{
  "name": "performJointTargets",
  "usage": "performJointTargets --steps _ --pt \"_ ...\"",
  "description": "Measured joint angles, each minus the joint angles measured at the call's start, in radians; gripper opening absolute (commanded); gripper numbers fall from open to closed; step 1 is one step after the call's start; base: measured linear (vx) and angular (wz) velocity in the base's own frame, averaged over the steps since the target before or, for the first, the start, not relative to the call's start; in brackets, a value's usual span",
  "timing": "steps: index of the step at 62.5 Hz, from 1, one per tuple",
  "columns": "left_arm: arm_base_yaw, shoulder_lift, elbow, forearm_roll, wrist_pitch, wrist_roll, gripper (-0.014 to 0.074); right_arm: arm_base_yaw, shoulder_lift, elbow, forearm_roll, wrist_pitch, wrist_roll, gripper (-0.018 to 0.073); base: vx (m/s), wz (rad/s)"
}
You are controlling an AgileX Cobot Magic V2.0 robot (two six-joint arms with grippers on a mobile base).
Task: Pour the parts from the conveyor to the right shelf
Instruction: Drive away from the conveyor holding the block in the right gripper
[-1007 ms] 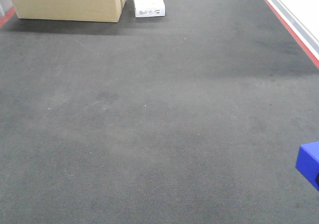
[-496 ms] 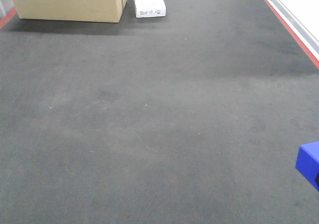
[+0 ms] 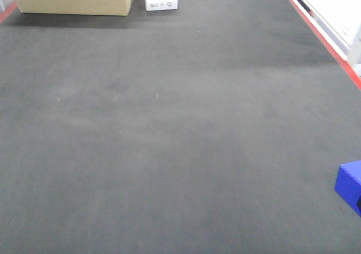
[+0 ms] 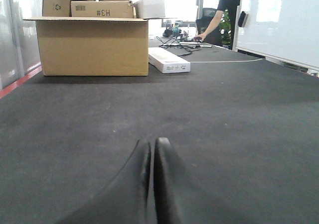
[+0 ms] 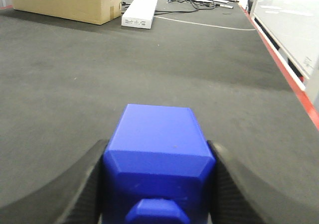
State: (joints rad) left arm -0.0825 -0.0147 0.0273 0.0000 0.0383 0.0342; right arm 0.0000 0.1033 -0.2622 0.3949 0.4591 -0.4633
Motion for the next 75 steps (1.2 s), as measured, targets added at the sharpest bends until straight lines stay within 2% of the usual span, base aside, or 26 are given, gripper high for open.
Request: performJointTargets --steps 75 --pt "0.0 0.0 0.0 0.0 0.0 0.0 -0.0006 0.0 0.0 0.003 0.007 0.003 -0.002 -0.001 -0.4 -0.01"
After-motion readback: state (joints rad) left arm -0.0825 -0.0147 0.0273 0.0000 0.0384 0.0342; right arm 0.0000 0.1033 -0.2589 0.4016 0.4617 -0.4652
